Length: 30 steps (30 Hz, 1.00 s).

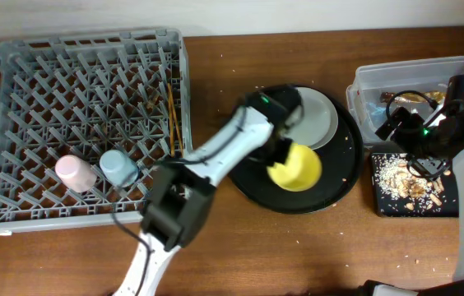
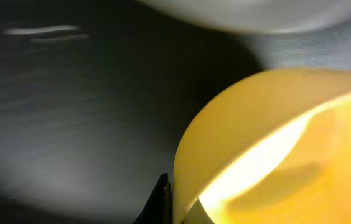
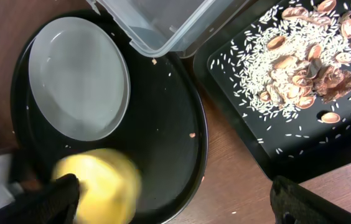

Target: Sort waste into correct bins and load items into the dishwasher rack

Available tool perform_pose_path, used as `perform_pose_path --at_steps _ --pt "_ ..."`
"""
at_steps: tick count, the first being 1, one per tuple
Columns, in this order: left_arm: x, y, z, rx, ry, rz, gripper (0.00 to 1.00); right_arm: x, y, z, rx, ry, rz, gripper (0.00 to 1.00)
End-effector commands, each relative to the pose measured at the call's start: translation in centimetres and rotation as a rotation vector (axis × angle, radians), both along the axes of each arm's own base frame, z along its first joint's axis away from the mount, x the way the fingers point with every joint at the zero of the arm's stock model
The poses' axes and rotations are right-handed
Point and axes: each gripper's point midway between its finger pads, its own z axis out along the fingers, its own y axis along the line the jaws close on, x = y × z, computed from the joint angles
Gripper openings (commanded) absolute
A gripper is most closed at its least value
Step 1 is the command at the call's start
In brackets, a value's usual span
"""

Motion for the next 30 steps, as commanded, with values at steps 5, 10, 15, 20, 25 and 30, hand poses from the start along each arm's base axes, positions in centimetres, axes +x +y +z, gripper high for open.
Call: perform_pose_path --at_steps 5,10,15,20,25,30 --pt "8.6 23.4 16.8 0.555 -0.53 0.371 0.0 0.0 0.0 0.0 0.003 0.001 -0.005 0.98" --pt "8.4 35.6 20.6 1.013 -0.667 0.65 0.0 0.0 0.0 0.0 0.004 0.001 -0.005 0.99" --pt "8.7 40.1 20.0 1.243 -0.72 0.688 0.0 0.0 0.0 0.0 0.003 0.001 -0.005 0.98" --pt "8.7 41.7 18.0 1.316 -0.705 0.687 0.0 0.0 0.0 0.0 0.003 0.001 -0.005 0.99" --pt "9.1 41.8 13.6 1.37 -0.608 0.592 0.0 0.0 0.0 0.0 0.003 0.001 -0.005 0.99" --pt "9.0 40.7 12.7 1.379 -0.58 0.531 0.0 0.0 0.0 0.0 0.003 0.001 -0.005 0.98"
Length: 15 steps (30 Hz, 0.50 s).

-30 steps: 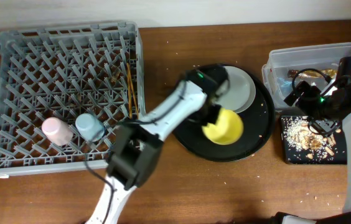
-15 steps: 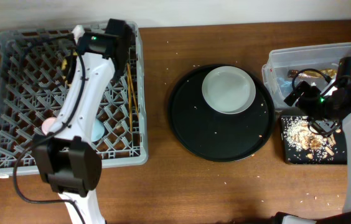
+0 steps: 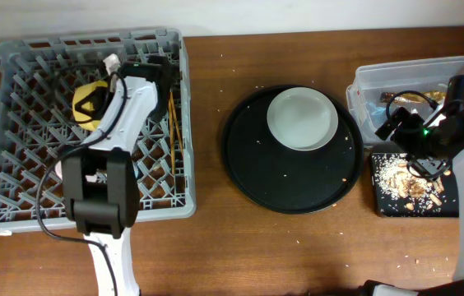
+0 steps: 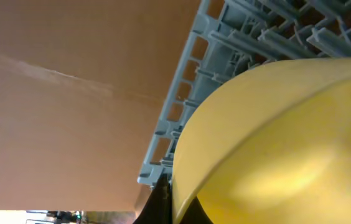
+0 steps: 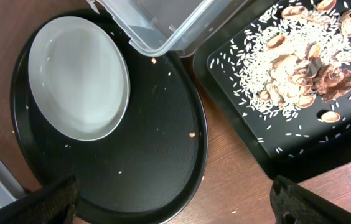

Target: Sort waste into correct bins and load items into the dishwasher rack

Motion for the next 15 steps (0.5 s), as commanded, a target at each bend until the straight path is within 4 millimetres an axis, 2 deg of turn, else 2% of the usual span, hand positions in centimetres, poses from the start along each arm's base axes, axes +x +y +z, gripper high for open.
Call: perform_pose_path --at_steps 1,6,7,8,10,11,13,15 --pt "-0.3 -1.2 -0.9 -0.014 0.048 -0.024 0.0 0.0 0.0 0.0 0.002 -0.001 -0.003 0.99" --pt "-0.3 -5.0 -2.3 -0.093 0.08 -0.089 0.07 0.0 0.0 0.0 0.002 -0.001 -0.003 0.98" --pt "-0.3 -5.8 -2.4 -0.101 0.08 -0.104 0.15 0.0 0.0 0.0 0.002 -0.001 -0.003 0.98" --pt "-0.2 -6.2 -2.5 -0.106 0.081 -0.113 0.33 0.0 0.0 0.0 0.002 -0.001 -0.003 0.98" --pt "-0.5 -7.2 -3.3 -0.162 0.092 -0.119 0.63 0.0 0.0 0.0 0.002 -0.001 -0.003 0.98" --pt "-0.6 -7.5 -3.8 -0.208 0.097 -0.112 0.74 0.0 0.0 0.0 0.002 -0.001 -0.003 0.98" --pt "-1.0 -8.5 -4.3 -0.331 0.099 -0.1 0.75 0.0 0.0 0.0 0.002 -0.001 -0.003 0.98" --pt "-1.1 -9.6 -3.4 -0.443 0.07 -0.1 0.77 0.0 0.0 0.0 0.002 -0.001 -0.003 0.98"
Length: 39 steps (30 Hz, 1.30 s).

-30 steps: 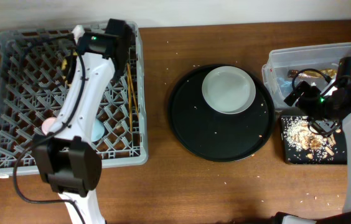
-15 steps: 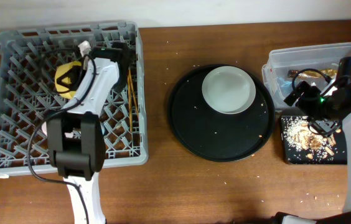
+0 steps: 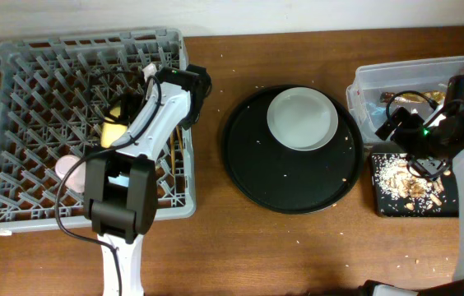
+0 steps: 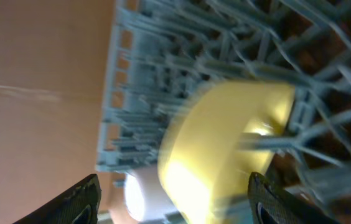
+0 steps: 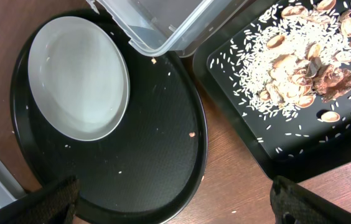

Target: Sort waste into correct bins and load items into the dishwasher rack

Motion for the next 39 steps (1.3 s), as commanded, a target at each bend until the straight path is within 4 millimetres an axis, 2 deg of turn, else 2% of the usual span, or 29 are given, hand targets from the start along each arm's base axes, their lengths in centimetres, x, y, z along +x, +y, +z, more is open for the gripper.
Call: perform_pose_path --at_steps 1,3,5,8,10,12,13,17,19,21,24,25,26,27,28,29,31,32,33,34,35,36,37,39 --pt "-0.3 -2.5 1.2 -0.294 -0.045 0.035 0.77 0.0 0.0 0.0 0.002 -0.001 -0.003 0.99" --pt "0.0 -5.5 2.9 -0.521 -0.05 -0.028 0.78 0.0 0.0 0.0 0.002 -0.001 -0.003 0.98" --pt "0.5 -9.5 3.4 -0.761 -0.044 -0.117 0.76 0.0 0.0 0.0 0.002 -0.001 -0.003 0.98" --pt "1.4 -19.7 3.8 -1.15 0.029 -0.409 0.67 0.0 0.0 0.0 0.002 -0.001 -0.003 0.98" --pt "1.8 -23.4 3.4 -1.188 0.03 -0.498 0.67 0.0 0.0 0.0 0.002 -0.001 -0.003 0.98" --pt "2.0 -26.7 1.3 -1.167 0.049 -0.556 0.64 0.0 0.0 0.0 0.002 -0.001 -0.003 0.98" --pt "2.0 -27.6 0.3 -1.155 0.06 -0.567 0.64 0.0 0.0 0.0 0.002 -0.001 -0.003 0.99" --pt "1.9 -32.5 -7.6 -1.126 0.15 -0.608 0.59 0.0 0.0 0.0 0.002 -0.001 -0.003 0.98" --pt "2.0 -33.4 -10.5 -1.134 0.16 -0.575 0.56 0.0 0.0 0.0 0.002 -0.001 -0.003 0.99" --pt "1.9 -33.4 -12.1 -1.141 0.169 -0.532 0.54 0.0 0.0 0.0 0.002 -0.001 -0.003 0.98" --pt "1.3 -33.4 -14.2 -1.127 0.206 -0.514 0.41 0.0 0.0 0.0 0.002 -0.001 -0.003 0.98" --pt "1.0 -33.3 -14.7 -1.116 0.223 -0.505 0.31 0.0 0.0 0.0 0.002 -0.001 -0.003 0.98" --pt "0.7 -33.1 -14.8 -1.111 0.236 -0.497 0.15 0.0 0.0 0.0 0.002 -0.001 -0.003 0.98" --pt "0.9 -32.8 -14.1 -1.113 0.229 -0.494 0.04 0.0 0.0 0.0 0.002 -0.001 -0.003 0.98" --pt "1.5 -32.0 -12.7 -1.117 0.212 -0.482 0.0 0.0 0.0 0.0 0.002 -0.001 -0.003 0.98" --pt "1.9 -31.5 -11.7 -1.12 0.199 -0.476 0.0 0.0 0.0 0.0 0.002 -0.001 -0.003 0.98" --pt "3.4 -28.1 -5.6 -1.113 0.124 -0.451 0.0 0.0 0.0 0.0 0.002 -0.001 -0.003 0.98" --pt "3.7 -26.6 -3.4 -1.097 0.09 -0.438 0.0 0.0 0.0 0.0 0.002 -0.001 -0.003 0.98" --pt "4.0 -23.5 0.7 -1.044 0.025 -0.424 0.0 0.0 0.0 0.0 0.002 -0.001 -0.003 0.98" --pt "4.0 -21.3 3.8 -1.002 -0.019 -0.443 0.0 0.0 0.0 0.0 0.002 -0.001 -0.003 0.98" --pt "3.7 -19.5 5.9 -0.961 -0.051 -0.446 0.0 0.0 0.0 0.0 0.002 -0.001 -0.003 0.98" --pt "2.9 -15.7 9.2 -0.863 -0.121 -0.408 0.0 0.0 0.0 0.0 0.002 -0.001 -0.003 0.99" --pt "2.3 -13.7 11.0 -0.802 -0.153 -0.39 0.0 0.0 0.0 0.0 0.002 -0.001 -0.003 0.98" --pt "0.0 -7.3 15.3 -0.562 -0.228 -0.298 0.0 0.0 0.0 0.0 0.002 -0.001 -0.003 0.99"
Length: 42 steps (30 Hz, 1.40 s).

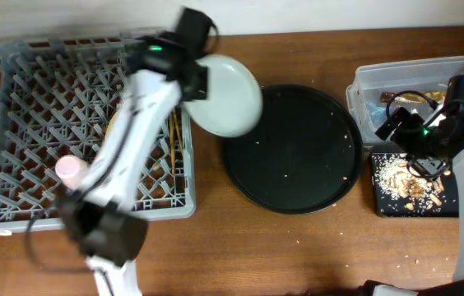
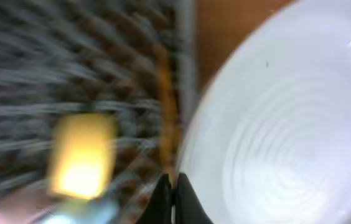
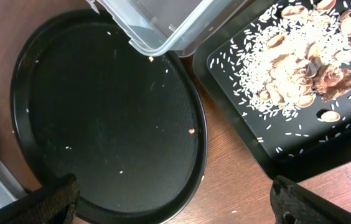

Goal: Sort waste into correct bins and load items into the dishwasher rack
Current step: 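Grasp the white plate with the left gripper and lift it off the tray, then stand the white plate upright in the rack with the left gripper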

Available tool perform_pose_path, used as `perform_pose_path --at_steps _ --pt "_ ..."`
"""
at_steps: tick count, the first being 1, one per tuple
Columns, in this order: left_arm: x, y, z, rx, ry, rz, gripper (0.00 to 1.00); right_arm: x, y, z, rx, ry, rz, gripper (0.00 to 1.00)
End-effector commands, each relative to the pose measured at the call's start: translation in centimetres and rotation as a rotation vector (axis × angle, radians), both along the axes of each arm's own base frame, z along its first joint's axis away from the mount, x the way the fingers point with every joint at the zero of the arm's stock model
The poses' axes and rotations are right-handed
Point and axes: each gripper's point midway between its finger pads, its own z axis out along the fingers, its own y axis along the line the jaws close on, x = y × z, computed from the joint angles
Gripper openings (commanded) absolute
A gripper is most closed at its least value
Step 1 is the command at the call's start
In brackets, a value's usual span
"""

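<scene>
My left gripper (image 2: 170,194) is shut on the rim of a white plate (image 1: 230,94), holding it in the air between the grey dishwasher rack (image 1: 84,39) and the round black tray (image 1: 298,156). In the left wrist view the plate (image 2: 281,118) fills the right side. A blurred yellow cup (image 2: 79,155) lies in the rack below. A pink cup (image 1: 69,168) also sits in the rack. My right gripper (image 3: 175,208) hangs open over the tray's right edge, nothing between its fingers.
A clear plastic bin (image 1: 362,82) holding wrappers stands at the right. In front of it is a square black tray (image 1: 384,201) strewn with rice and nutshells (image 3: 300,74). Orange chopsticks (image 1: 174,123) lie along the rack's right side. Crumbs dot the round tray.
My left gripper was open over the rack with the yellow cup lying there. Now it is shut on the white plate, which has left the round tray. The right arm has not moved.
My left gripper was shut on the yellow cup on the round tray. Then it held the cup over the rack's back. Then the cup lay in the rack and the gripper was open. Now the gripper holds the white plate beside the rack, and the tray bears only crumbs.
</scene>
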Motion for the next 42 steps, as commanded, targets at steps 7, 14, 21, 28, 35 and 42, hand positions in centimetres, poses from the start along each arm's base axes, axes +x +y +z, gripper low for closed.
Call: perform_pose_path --at_steps 7,14,21,28,35,42 --pt "-4.5 14.0 7.0 0.813 -0.132 0.327 0.0 0.0 0.0 0.0 0.002 0.0 -0.003 0.98" --pt "-3.9 13.2 0.3 0.844 -0.092 0.289 0.0 0.0 0.0 0.0 0.002 0.0 -0.003 0.98" --pt "-3.8 7.7 -0.7 0.781 -0.138 0.169 0.48 0.0 0.0 0.0 0.002 0.0 -0.003 0.98" --pt "-4.6 0.6 1.9 0.238 -0.135 0.028 0.75 0.0 0.0 0.0 0.002 0.0 -0.003 0.98" --pt "-8.0 -0.4 7.7 0.044 -0.209 -0.083 0.91 0.0 0.0 0.0 0.002 0.0 -0.003 0.99" --pt "-8.2 -0.4 7.7 0.045 -0.207 -0.084 0.99 2.7 -0.9 1.2 -0.035 -0.12 -0.006 0.98"
